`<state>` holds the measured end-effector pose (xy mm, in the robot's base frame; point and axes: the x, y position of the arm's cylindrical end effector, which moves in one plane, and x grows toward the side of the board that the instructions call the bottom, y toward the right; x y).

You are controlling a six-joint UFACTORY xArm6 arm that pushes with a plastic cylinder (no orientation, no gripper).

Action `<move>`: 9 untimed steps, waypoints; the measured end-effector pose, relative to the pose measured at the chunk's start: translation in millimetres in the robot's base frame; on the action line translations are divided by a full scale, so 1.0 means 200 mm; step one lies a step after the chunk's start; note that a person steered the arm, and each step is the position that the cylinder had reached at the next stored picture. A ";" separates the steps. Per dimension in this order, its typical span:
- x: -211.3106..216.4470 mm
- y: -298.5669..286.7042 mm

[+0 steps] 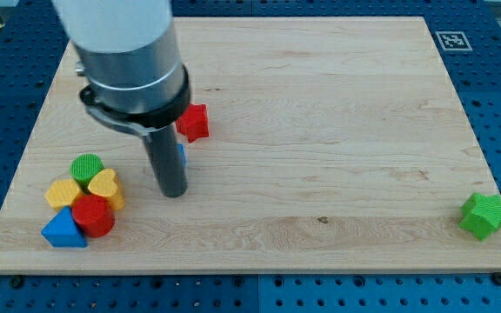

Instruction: Move the blue cube to the left of the red star

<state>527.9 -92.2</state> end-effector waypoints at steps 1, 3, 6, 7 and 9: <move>-0.11 -0.14; -0.32 -0.39; -0.14 -0.12; -0.32 -0.18; -0.34 -0.26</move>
